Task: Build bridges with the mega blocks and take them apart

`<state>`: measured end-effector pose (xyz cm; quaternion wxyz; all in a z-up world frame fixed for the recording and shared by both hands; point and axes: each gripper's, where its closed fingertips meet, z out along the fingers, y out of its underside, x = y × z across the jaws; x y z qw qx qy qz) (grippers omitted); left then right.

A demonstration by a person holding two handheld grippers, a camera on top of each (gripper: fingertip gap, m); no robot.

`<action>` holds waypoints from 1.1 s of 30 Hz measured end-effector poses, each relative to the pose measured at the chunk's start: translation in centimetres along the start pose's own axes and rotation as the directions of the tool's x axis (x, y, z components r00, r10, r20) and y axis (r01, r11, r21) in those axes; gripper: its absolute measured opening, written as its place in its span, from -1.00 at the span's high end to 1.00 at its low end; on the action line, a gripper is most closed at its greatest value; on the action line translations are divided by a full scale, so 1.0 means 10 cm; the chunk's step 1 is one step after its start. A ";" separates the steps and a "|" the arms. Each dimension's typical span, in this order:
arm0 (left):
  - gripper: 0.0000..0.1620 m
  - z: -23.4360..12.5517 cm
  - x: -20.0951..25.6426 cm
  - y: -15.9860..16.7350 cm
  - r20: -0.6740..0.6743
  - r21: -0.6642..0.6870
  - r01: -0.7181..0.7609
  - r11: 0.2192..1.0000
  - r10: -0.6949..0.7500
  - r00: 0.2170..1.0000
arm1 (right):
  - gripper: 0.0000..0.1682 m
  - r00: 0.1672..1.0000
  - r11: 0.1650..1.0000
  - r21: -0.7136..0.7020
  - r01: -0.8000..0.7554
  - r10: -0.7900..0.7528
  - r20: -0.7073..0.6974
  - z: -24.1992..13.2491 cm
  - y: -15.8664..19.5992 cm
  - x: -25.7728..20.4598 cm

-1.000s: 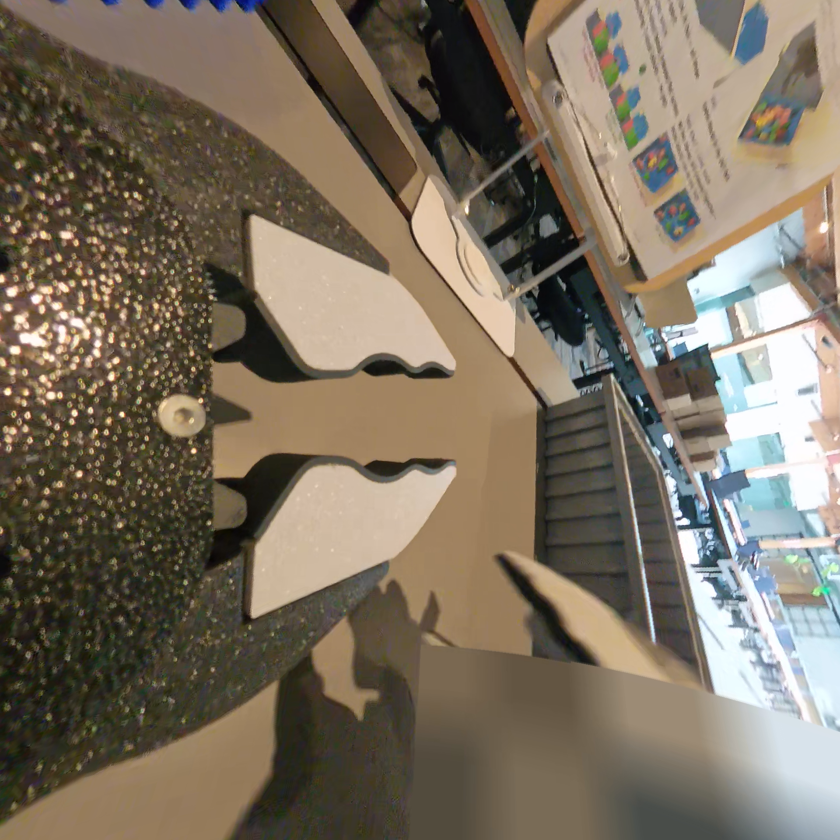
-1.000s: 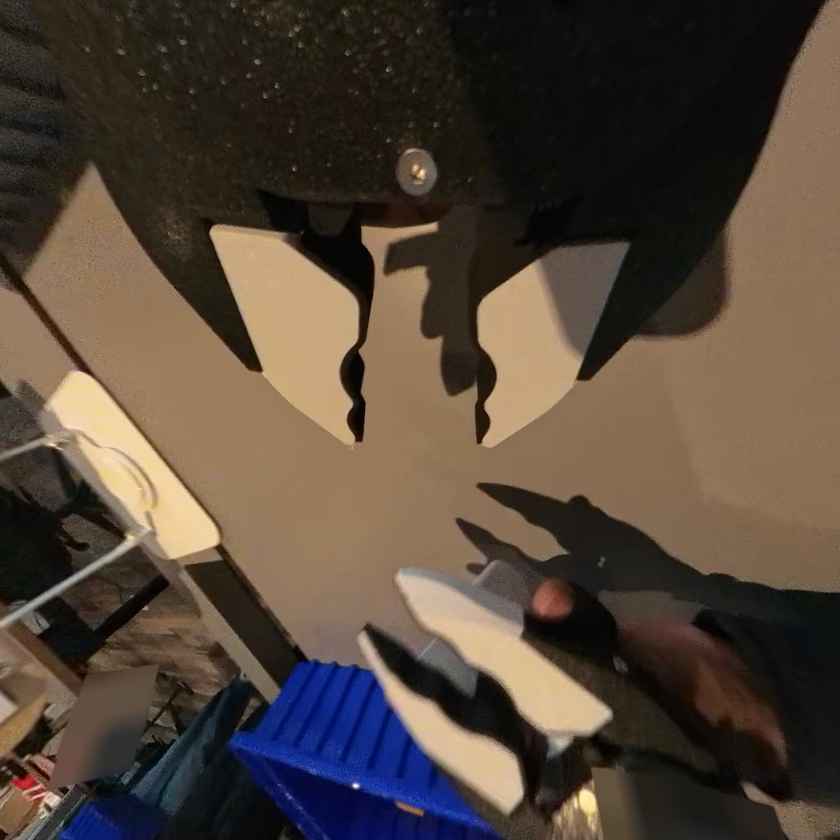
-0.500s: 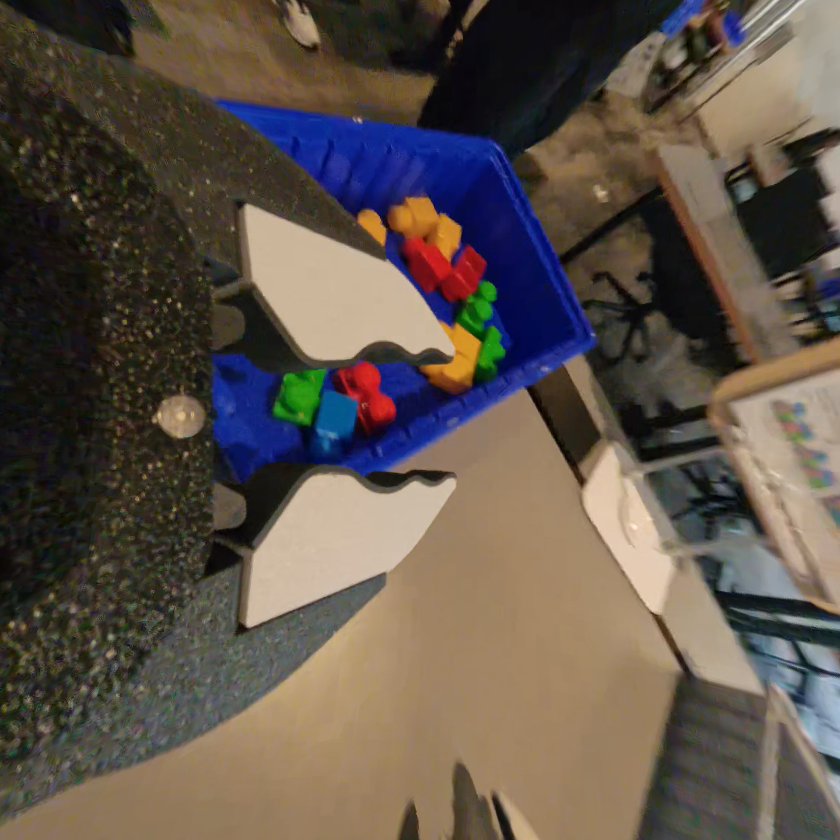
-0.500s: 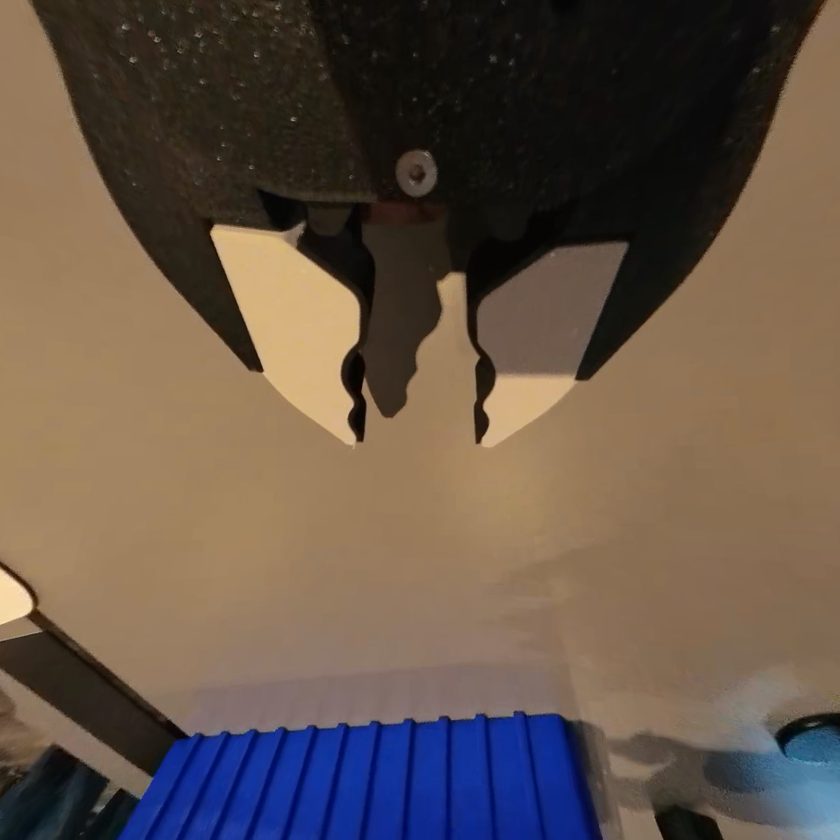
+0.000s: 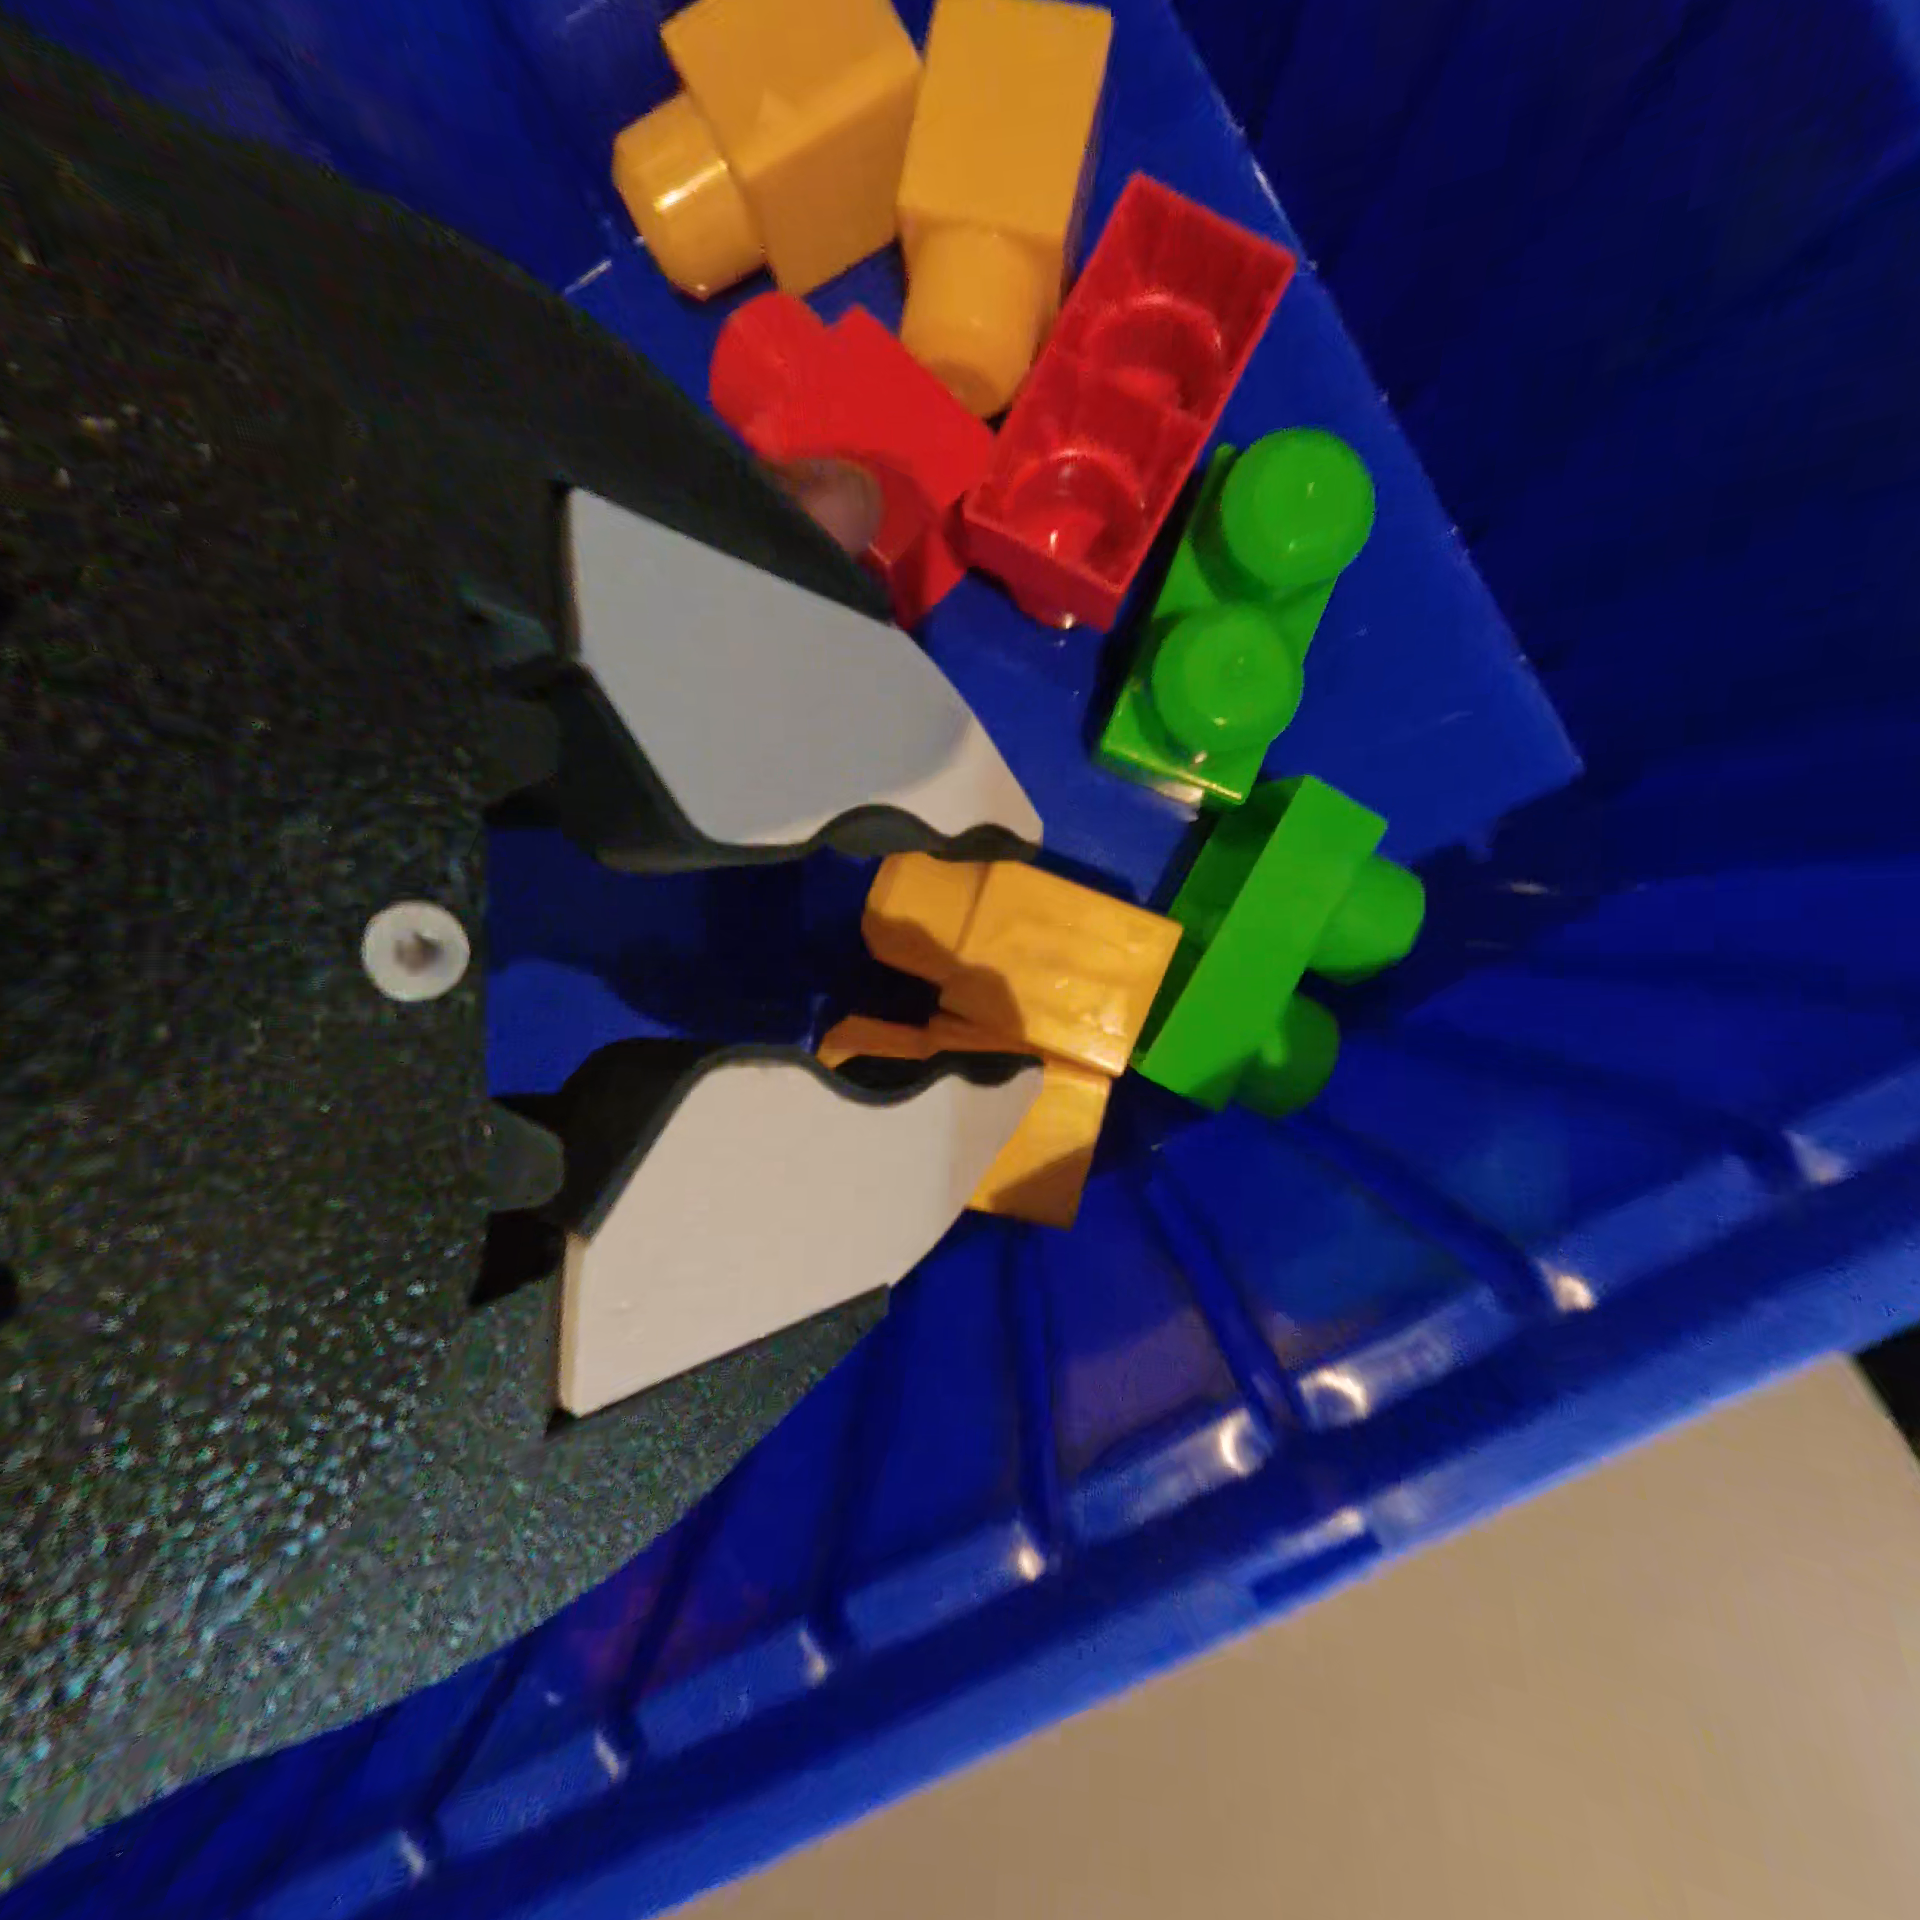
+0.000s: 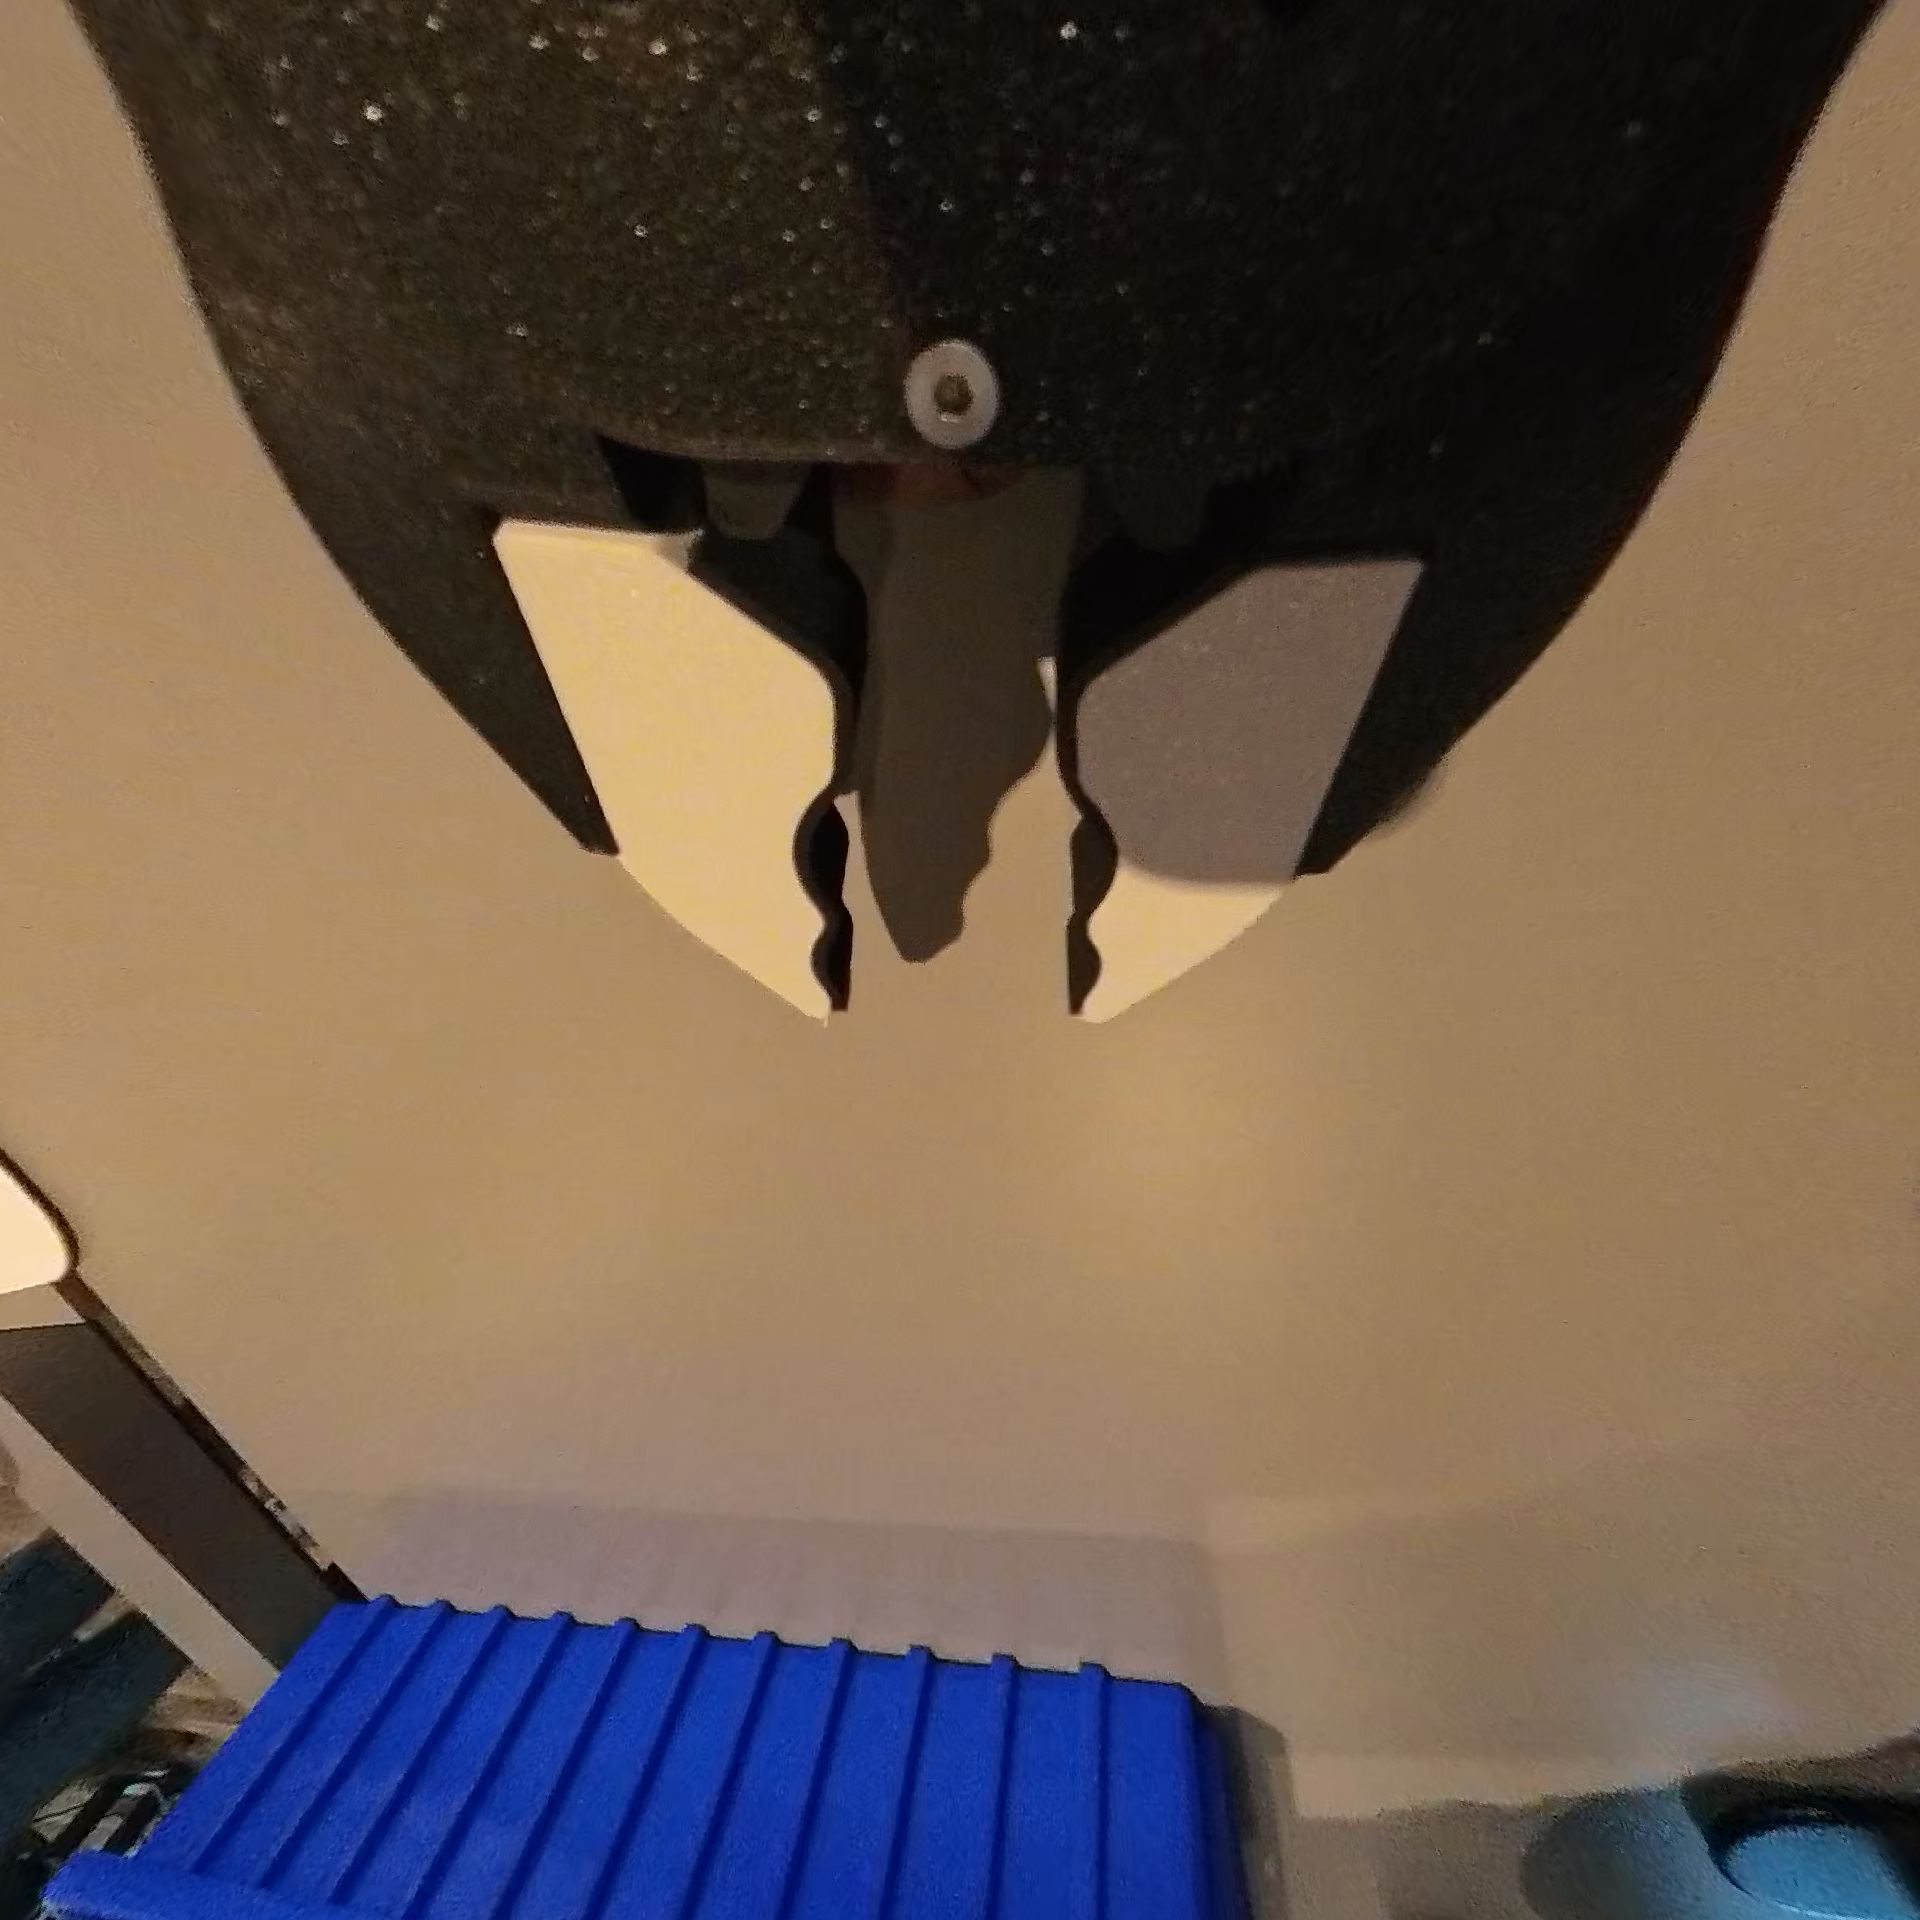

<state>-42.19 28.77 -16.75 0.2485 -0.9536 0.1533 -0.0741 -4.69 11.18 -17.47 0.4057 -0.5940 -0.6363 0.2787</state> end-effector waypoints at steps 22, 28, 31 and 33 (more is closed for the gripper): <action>0.56 0.25 -0.12 0.26 -0.017 -0.163 -0.407 0.899 0.410 0.912 | 0.54 0.998 1.000 -0.012 0.015 -0.014 0.057 0.00 0.03 -0.07; 0.57 -0.19 -0.13 -0.03 0.190 0.030 -0.392 0.919 0.380 0.905 | 0.55 0.999 1.000 0.000 0.003 -0.003 0.052 -0.01 0.01 -0.06; 0.57 -0.82 0.48 -0.45 0.395 0.168 -0.631 0.757 0.535 0.747 | 0.55 0.999 1.000 0.022 -0.010 0.009 0.044 -0.03 -0.01 -0.03; 0.57 -1.06 1.25 -0.61 0.519 0.115 -0.860 0.498 0.708 0.479 | 0.53 0.998 0.999 0.028 -0.042 0.041 0.047 -0.04 -0.02 0.00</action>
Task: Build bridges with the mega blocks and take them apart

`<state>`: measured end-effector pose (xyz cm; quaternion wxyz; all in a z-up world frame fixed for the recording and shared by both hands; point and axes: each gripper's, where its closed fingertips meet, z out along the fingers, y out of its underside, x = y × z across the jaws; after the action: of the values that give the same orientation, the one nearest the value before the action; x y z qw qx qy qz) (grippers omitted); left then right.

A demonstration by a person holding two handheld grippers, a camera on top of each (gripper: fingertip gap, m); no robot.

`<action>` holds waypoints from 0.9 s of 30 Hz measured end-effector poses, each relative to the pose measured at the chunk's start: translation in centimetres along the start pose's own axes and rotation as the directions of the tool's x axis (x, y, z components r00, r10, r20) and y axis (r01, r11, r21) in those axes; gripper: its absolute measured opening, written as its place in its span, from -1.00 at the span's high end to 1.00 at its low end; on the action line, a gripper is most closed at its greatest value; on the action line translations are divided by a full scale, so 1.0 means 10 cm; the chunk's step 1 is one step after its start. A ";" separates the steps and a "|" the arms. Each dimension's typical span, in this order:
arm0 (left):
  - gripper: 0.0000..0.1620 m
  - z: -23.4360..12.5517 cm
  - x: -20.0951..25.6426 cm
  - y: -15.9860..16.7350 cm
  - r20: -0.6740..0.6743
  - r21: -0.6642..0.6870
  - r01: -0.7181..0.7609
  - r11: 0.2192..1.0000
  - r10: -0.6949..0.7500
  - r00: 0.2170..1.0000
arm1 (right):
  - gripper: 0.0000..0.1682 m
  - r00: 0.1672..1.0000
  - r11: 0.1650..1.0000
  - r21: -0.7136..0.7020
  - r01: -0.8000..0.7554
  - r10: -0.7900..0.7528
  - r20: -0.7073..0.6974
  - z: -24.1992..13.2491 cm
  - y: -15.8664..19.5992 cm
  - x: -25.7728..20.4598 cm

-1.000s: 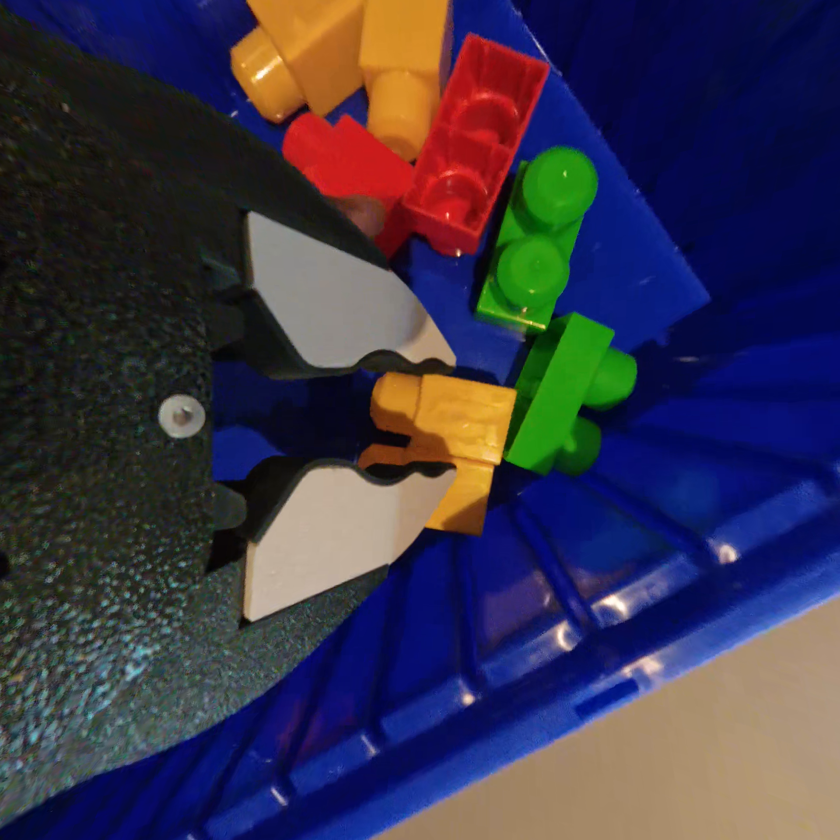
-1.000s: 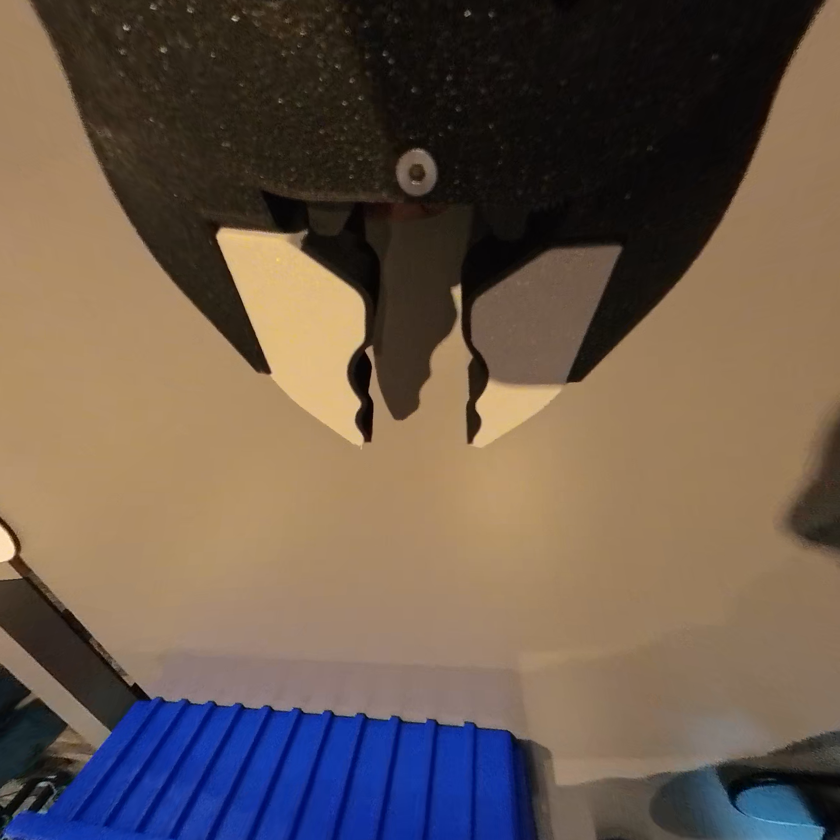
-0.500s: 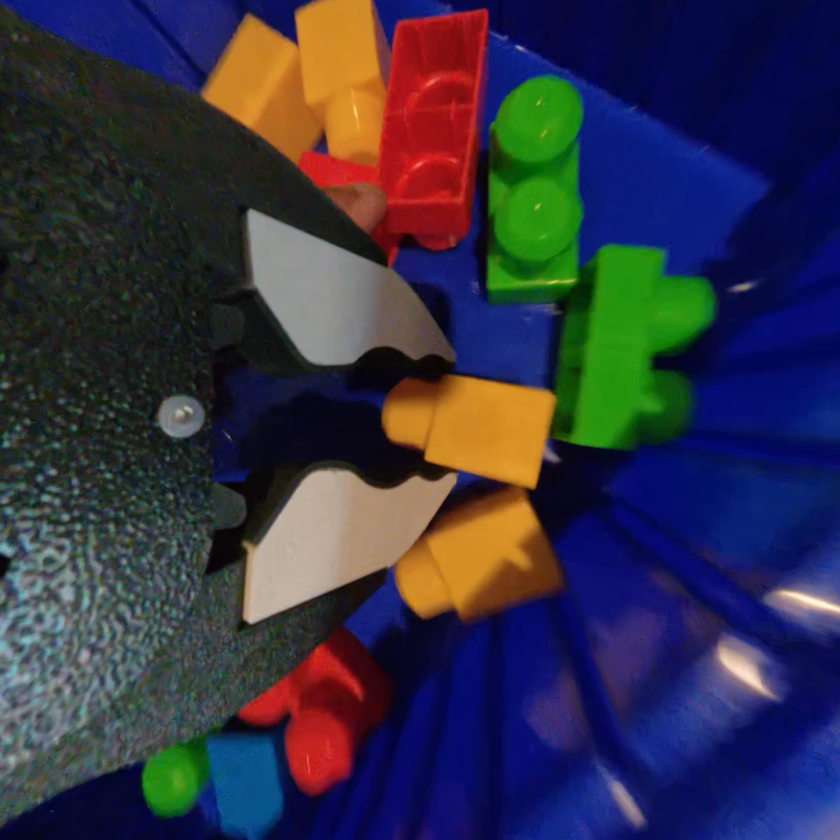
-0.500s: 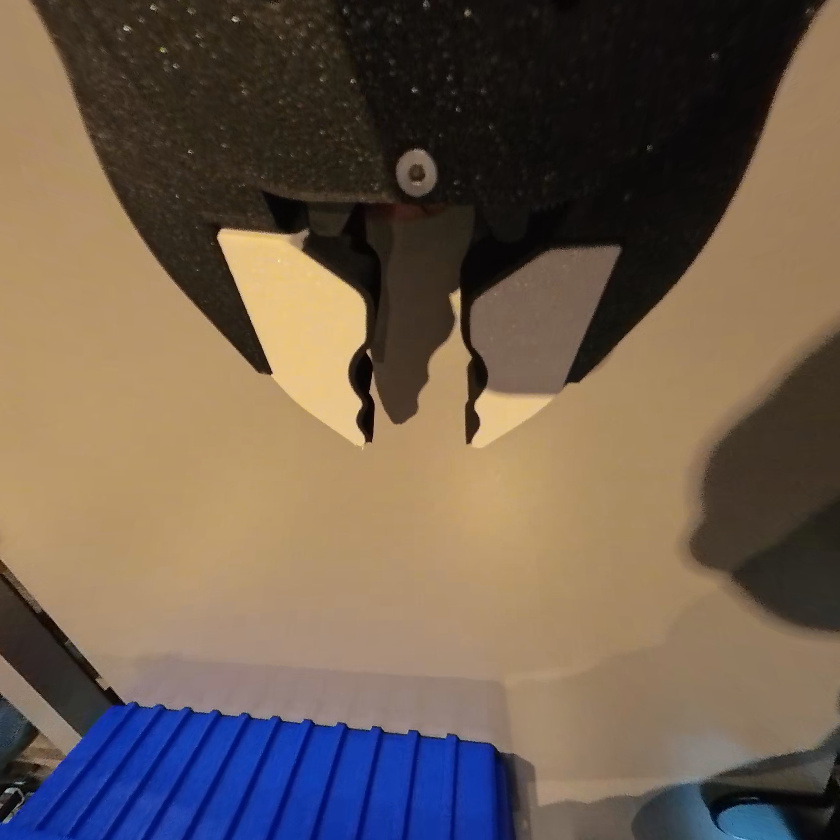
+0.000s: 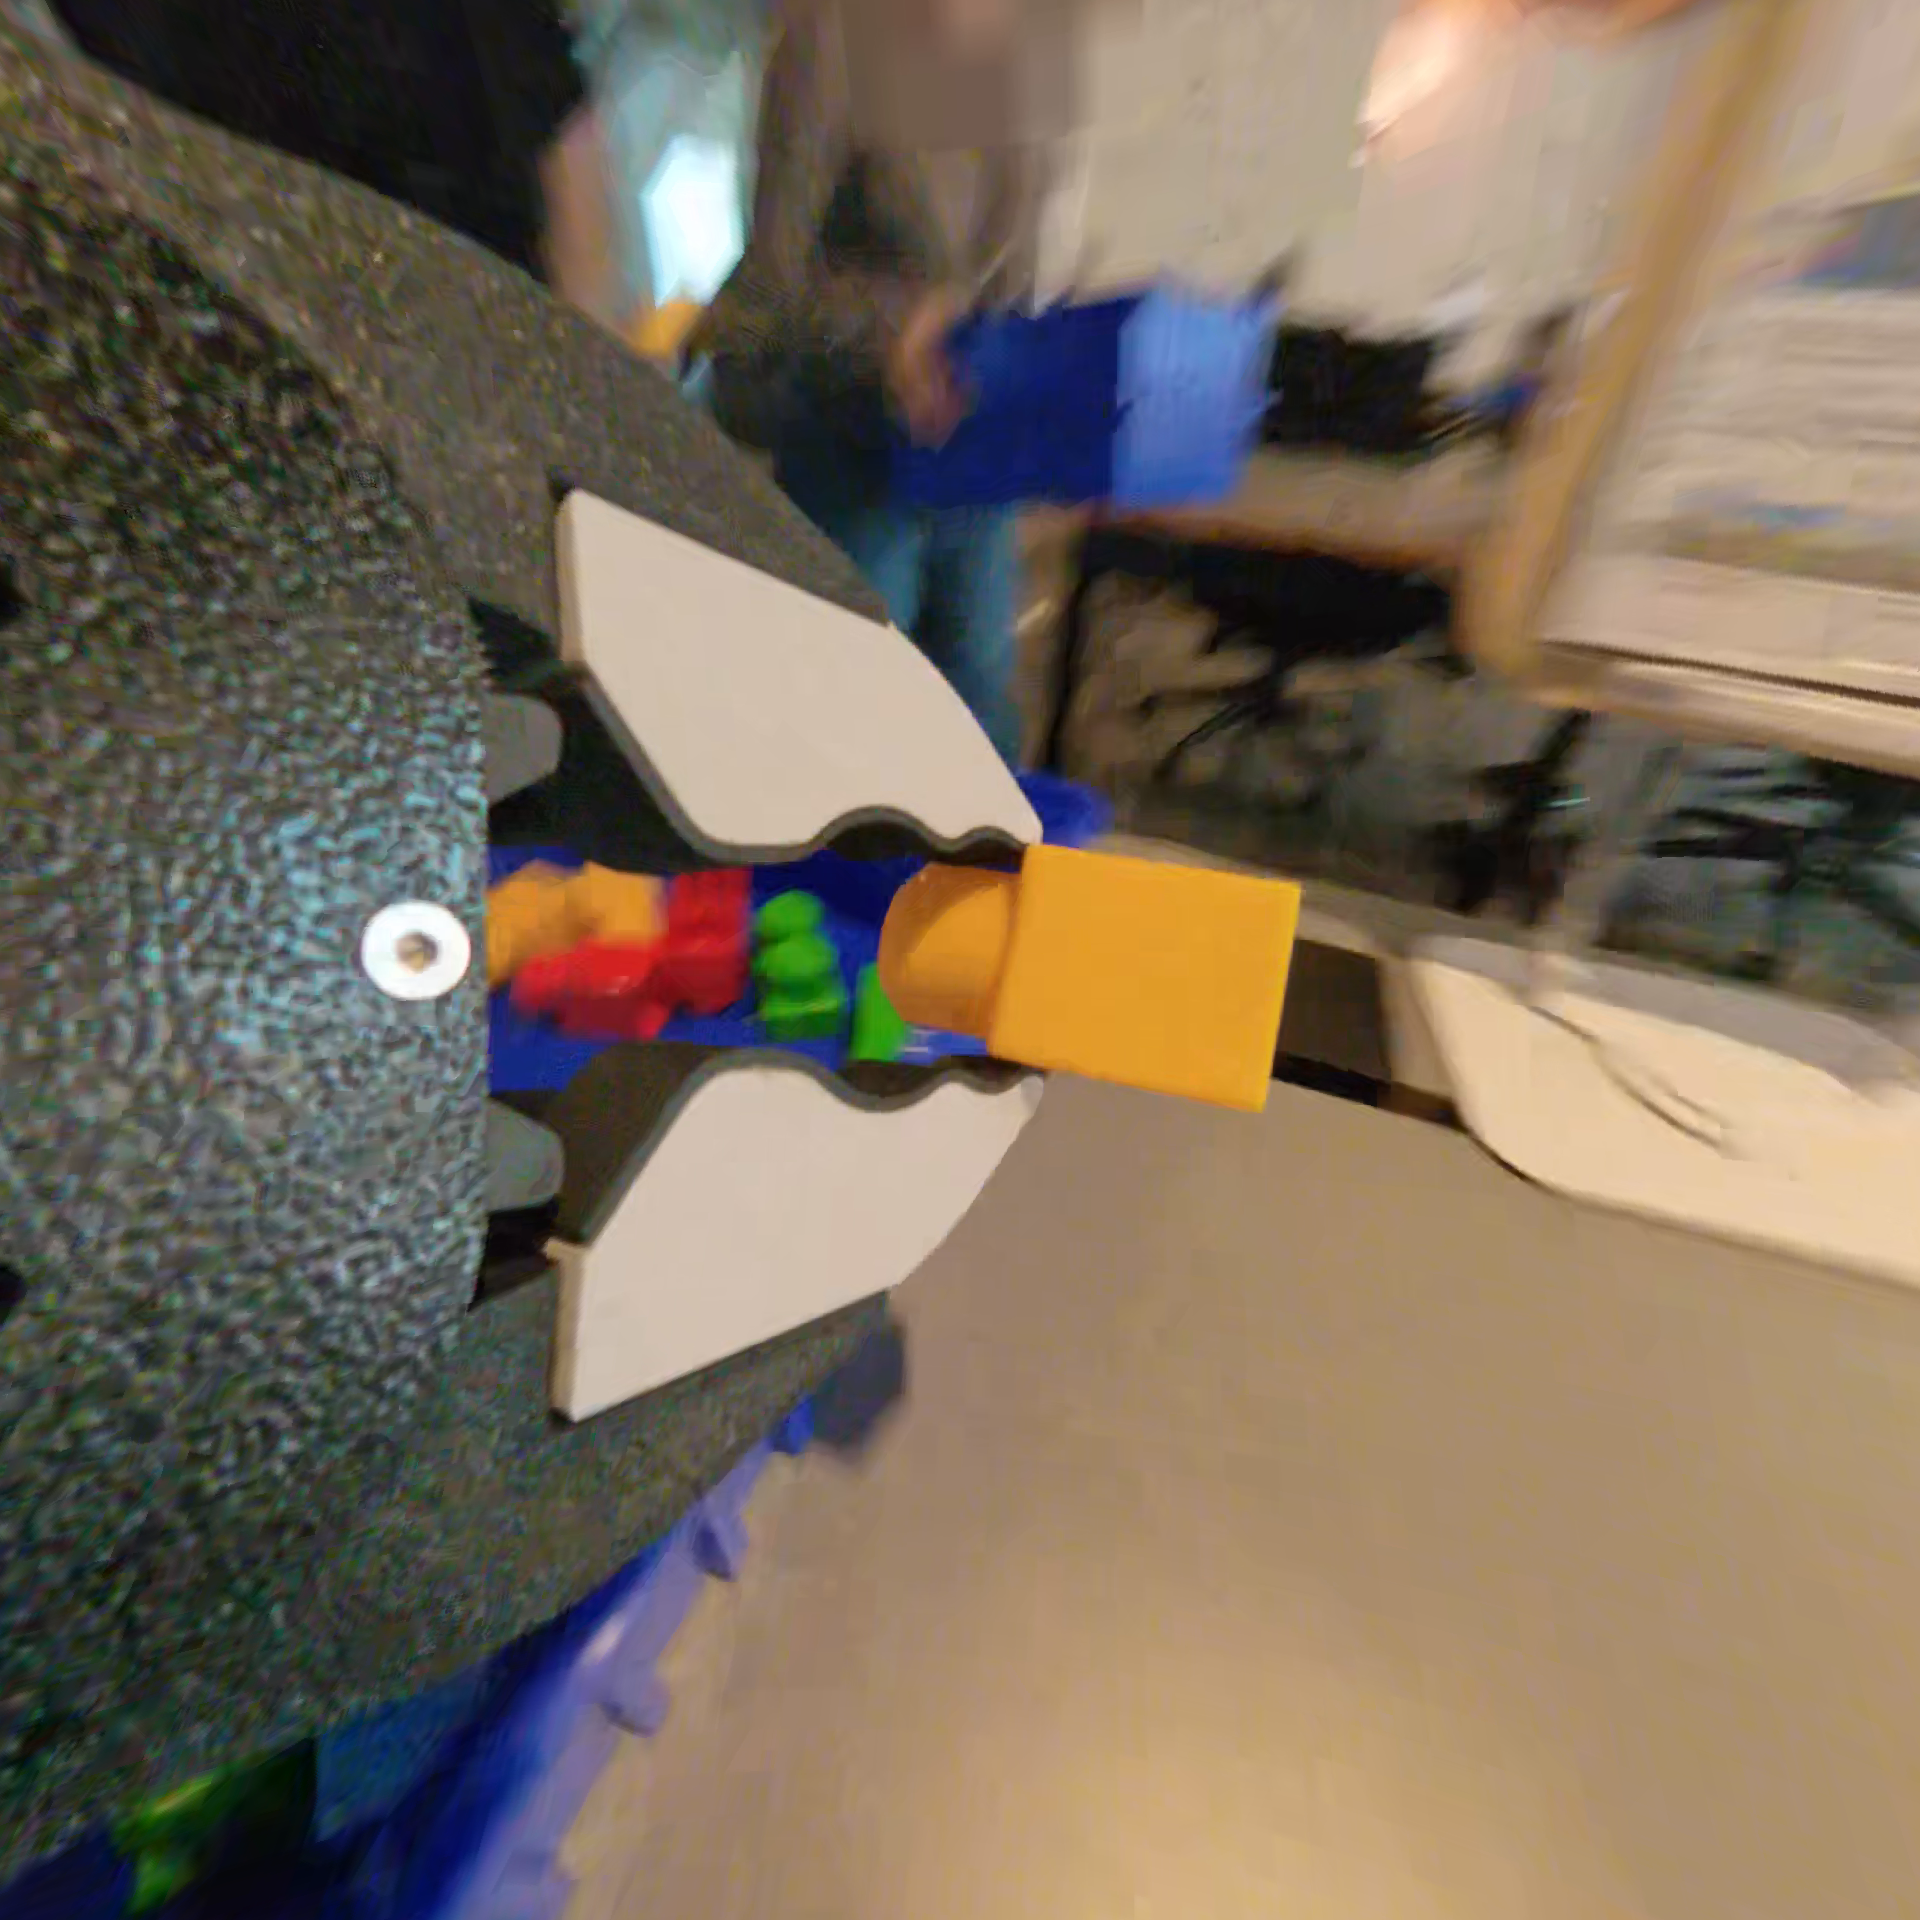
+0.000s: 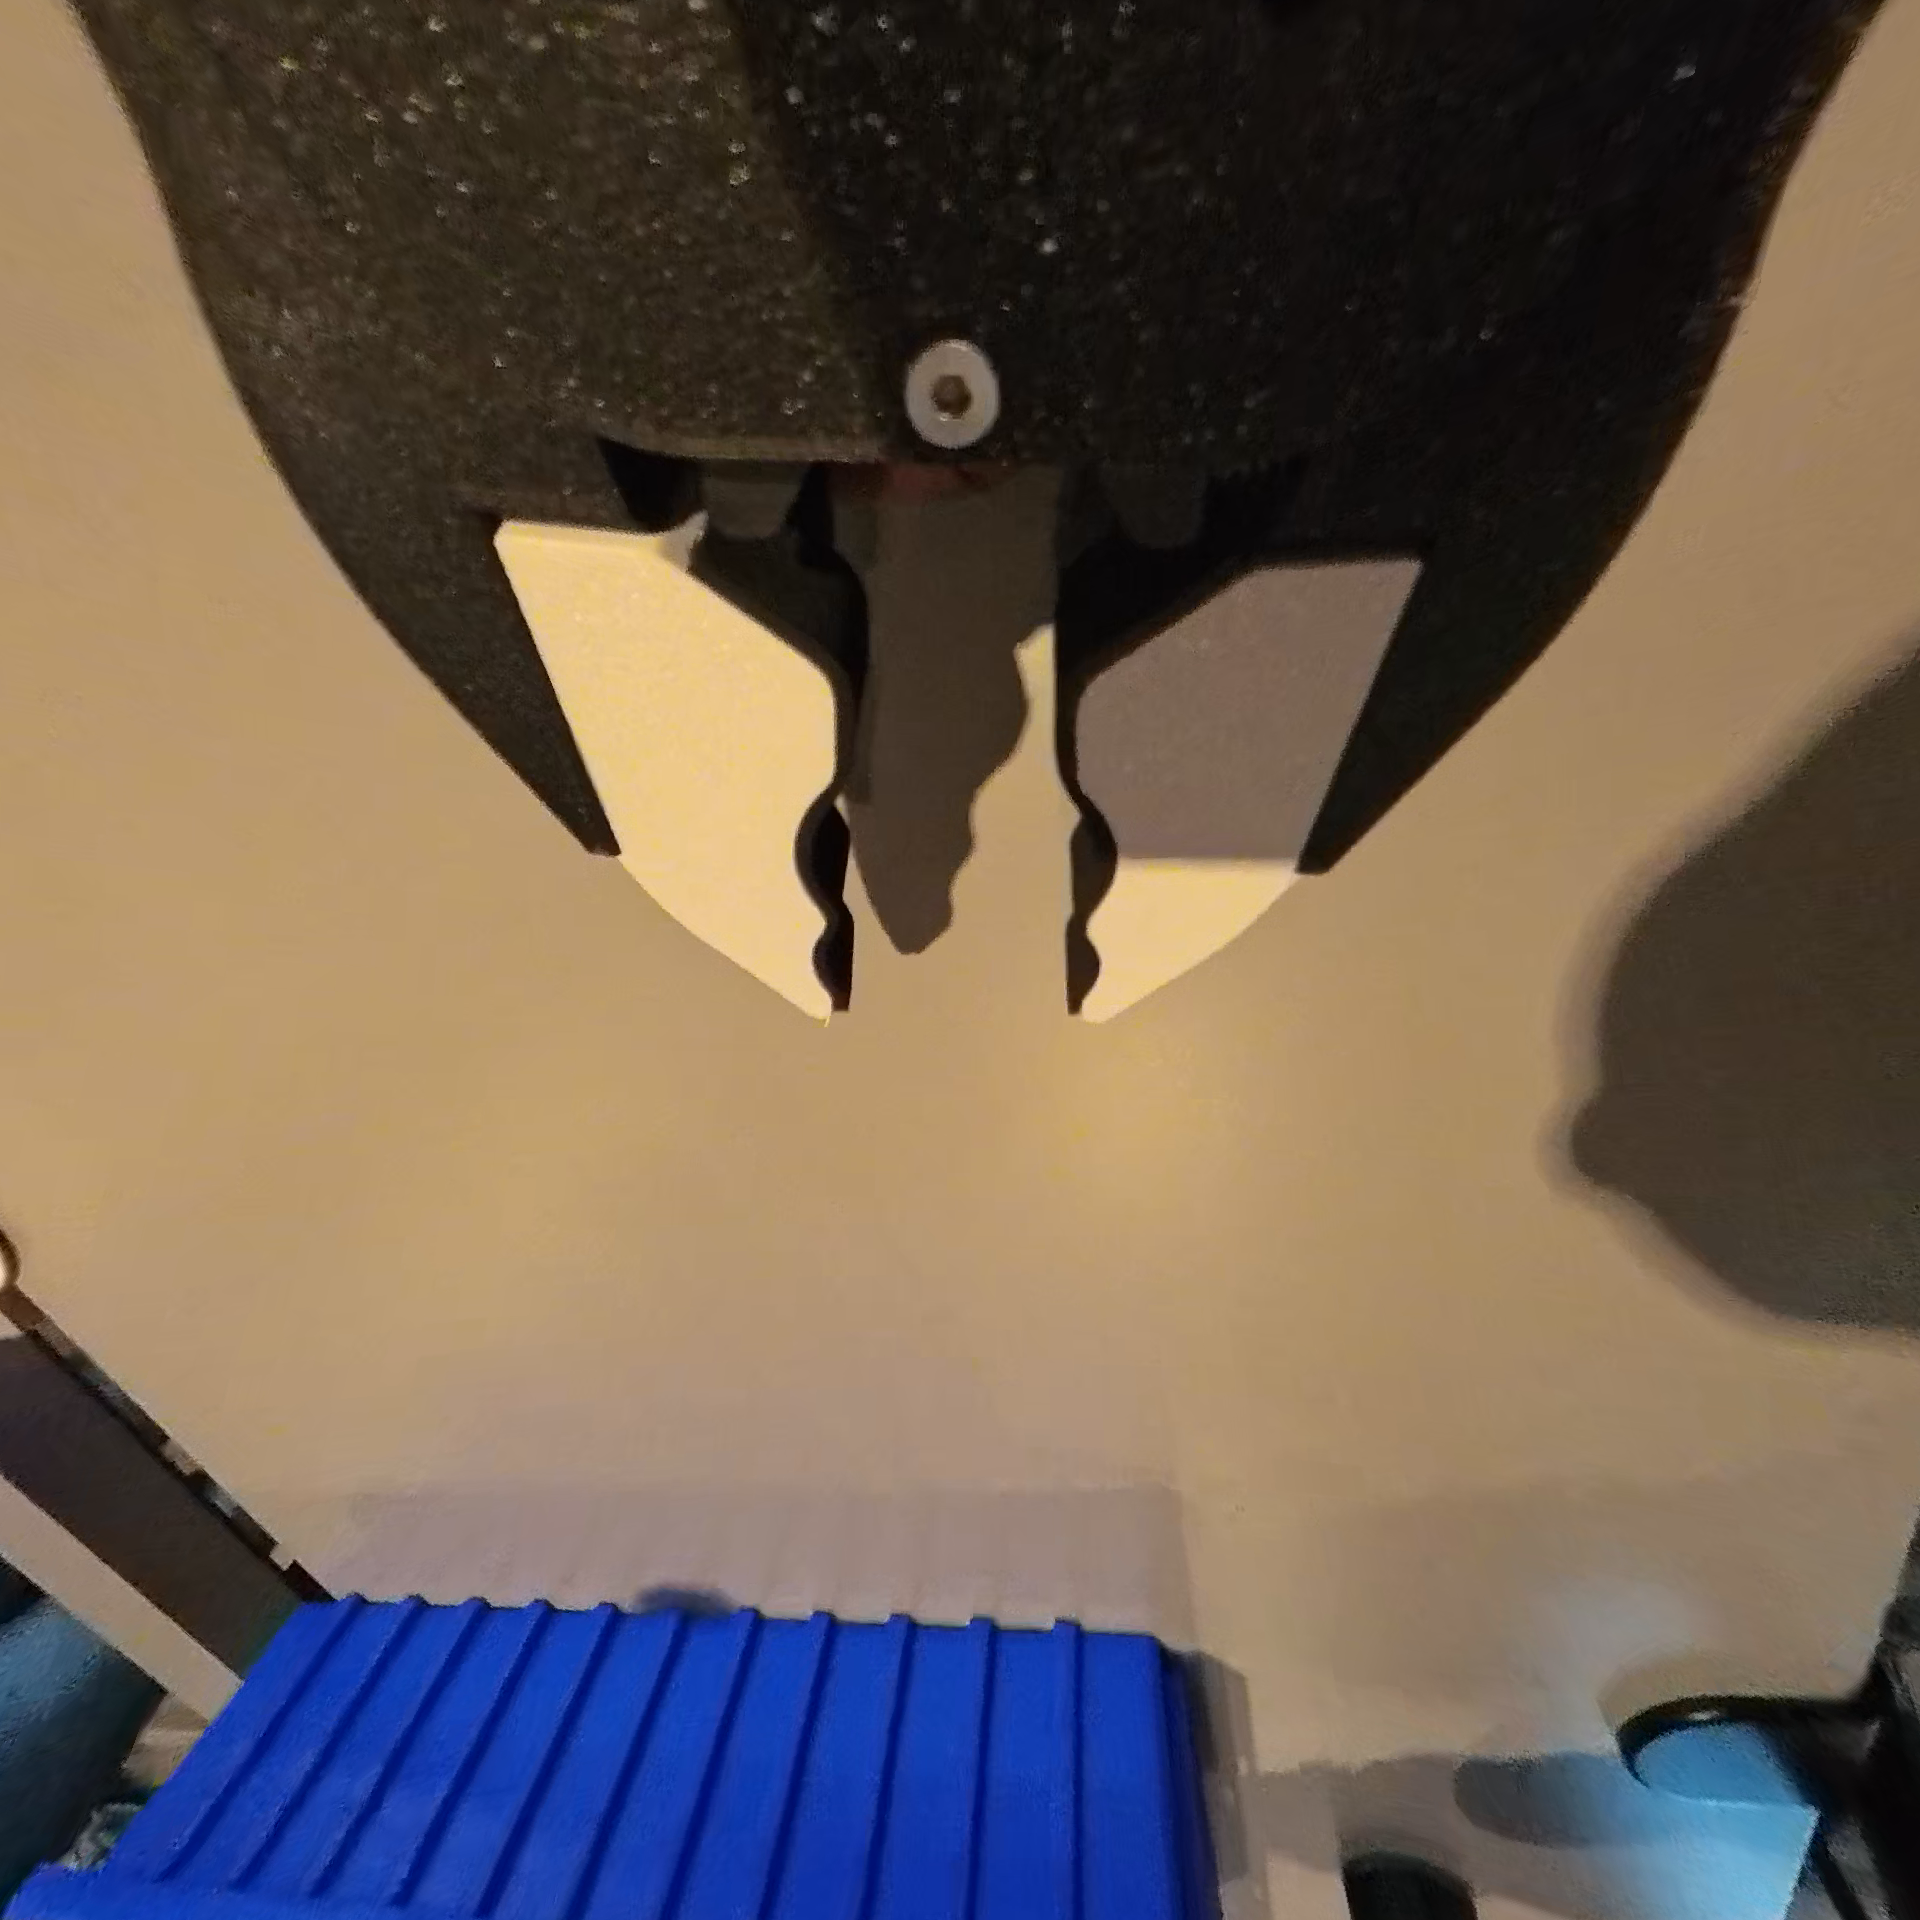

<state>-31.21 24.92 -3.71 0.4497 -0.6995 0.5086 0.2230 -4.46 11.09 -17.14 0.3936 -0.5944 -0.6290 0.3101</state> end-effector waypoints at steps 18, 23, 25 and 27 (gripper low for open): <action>0.57 0.01 2.19 -2.16 0.216 0.222 -0.884 0.412 0.863 0.456 | 0.51 0.904 0.901 0.130 -0.414 0.390 0.177 -0.29 -0.18 0.25; 0.59 0.01 2.16 -2.07 0.159 0.190 -0.790 0.582 0.776 0.610 | 0.56 0.941 0.940 0.075 -0.333 0.327 0.083 -0.27 -0.06 0.30; 0.55 -0.02 2.10 -1.97 0.104 0.189 -0.671 0.717 0.664 0.740 | 0.56 0.951 0.950 0.059 -0.308 0.304 0.058 -0.30 0.00 0.34; 0.46 -0.05 2.13 -1.87 -0.012 0.217 -0.436 0.873 0.449 0.894 | 0.56 0.949 0.947 0.074 -0.312 0.306 0.083 -0.33 -0.02 0.34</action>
<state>-6.06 15.12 -12.32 0.4417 -0.5201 0.6893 0.2435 -1.67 14.17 -14.93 0.3431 -0.6568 -0.5277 0.4153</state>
